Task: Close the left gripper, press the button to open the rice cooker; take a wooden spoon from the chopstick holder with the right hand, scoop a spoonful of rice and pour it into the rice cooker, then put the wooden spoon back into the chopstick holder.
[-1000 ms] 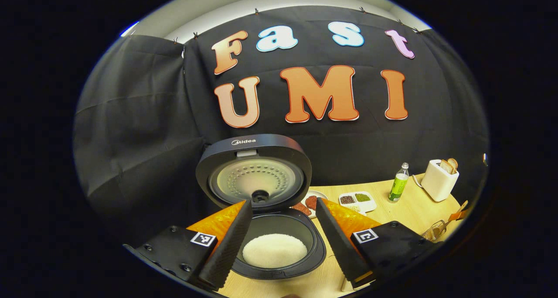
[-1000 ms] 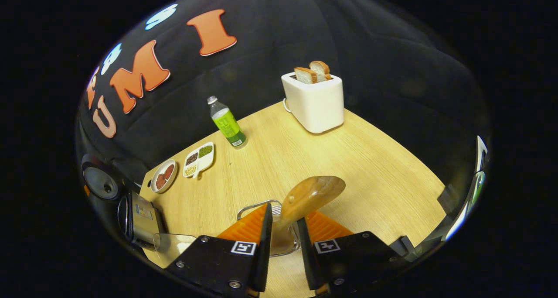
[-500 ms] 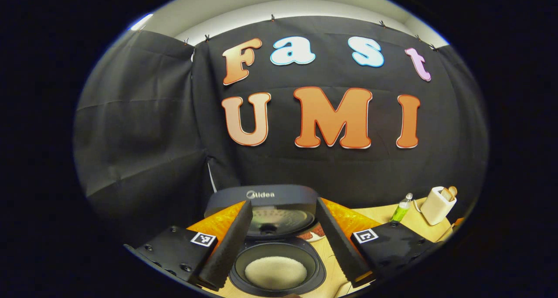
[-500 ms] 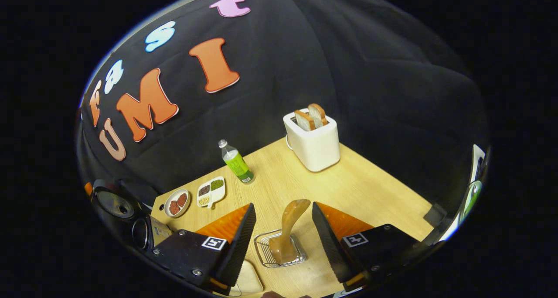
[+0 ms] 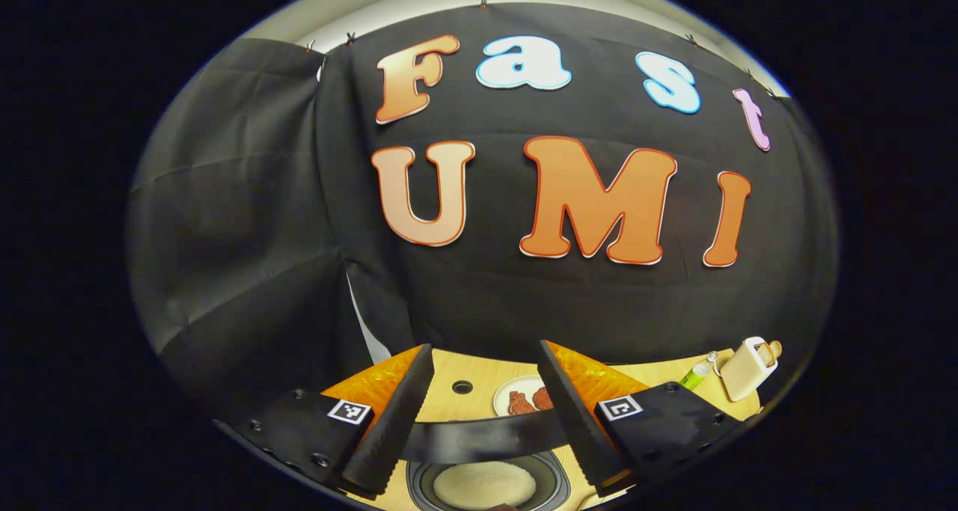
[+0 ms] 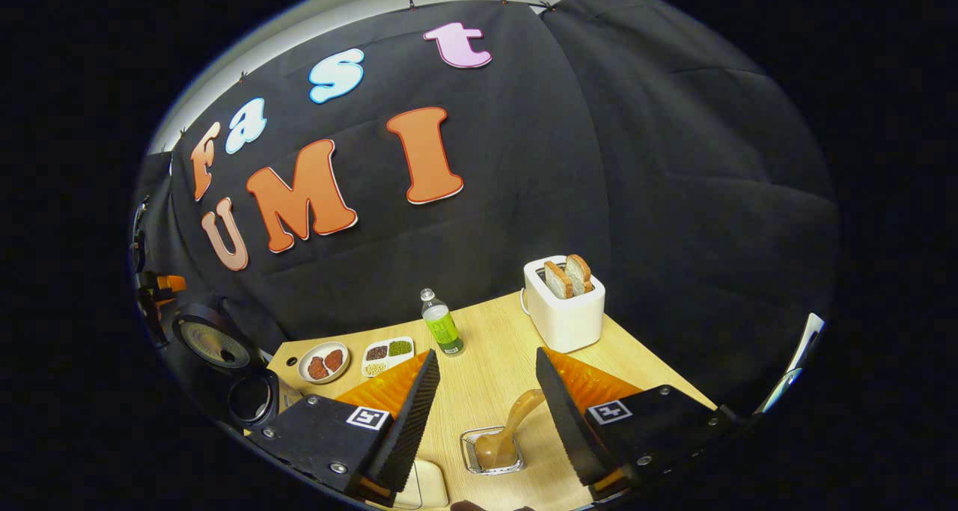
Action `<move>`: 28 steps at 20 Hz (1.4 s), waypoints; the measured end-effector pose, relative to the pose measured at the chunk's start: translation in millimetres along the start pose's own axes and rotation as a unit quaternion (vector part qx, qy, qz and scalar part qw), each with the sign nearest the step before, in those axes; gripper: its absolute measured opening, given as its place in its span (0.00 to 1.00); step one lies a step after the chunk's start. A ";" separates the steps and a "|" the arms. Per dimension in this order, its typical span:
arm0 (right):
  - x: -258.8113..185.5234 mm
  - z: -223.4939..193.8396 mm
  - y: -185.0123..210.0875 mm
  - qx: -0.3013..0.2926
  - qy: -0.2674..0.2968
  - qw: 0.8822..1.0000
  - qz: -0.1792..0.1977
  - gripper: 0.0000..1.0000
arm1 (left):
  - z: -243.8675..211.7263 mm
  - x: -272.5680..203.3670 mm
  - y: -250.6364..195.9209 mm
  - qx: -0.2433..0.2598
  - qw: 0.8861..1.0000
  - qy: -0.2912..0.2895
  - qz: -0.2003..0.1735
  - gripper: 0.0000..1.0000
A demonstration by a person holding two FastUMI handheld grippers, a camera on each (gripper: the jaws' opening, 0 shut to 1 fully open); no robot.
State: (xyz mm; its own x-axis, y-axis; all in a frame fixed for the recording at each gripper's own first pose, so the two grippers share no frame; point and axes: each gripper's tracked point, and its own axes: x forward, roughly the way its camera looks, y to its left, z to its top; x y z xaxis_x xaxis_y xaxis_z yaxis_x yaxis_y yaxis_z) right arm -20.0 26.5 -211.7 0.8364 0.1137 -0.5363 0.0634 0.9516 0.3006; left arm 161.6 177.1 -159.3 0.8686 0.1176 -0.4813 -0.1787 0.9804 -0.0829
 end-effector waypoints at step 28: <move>-10.4 -46.6 57.3 -0.064 0.042 0.993 0.089 0.81 | -267.7 -49.6 -25.7 0.024 0.873 0.487 -0.012 0.89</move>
State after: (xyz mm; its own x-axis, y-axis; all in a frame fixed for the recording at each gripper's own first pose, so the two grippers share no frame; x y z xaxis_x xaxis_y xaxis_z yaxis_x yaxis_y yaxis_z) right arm -50.4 93.1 -225.7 0.7792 0.3010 -0.5497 -0.1551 0.9425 0.2961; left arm -0.6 103.8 -366.8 0.0627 -0.0697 -0.9956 -0.1267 0.9889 -0.0772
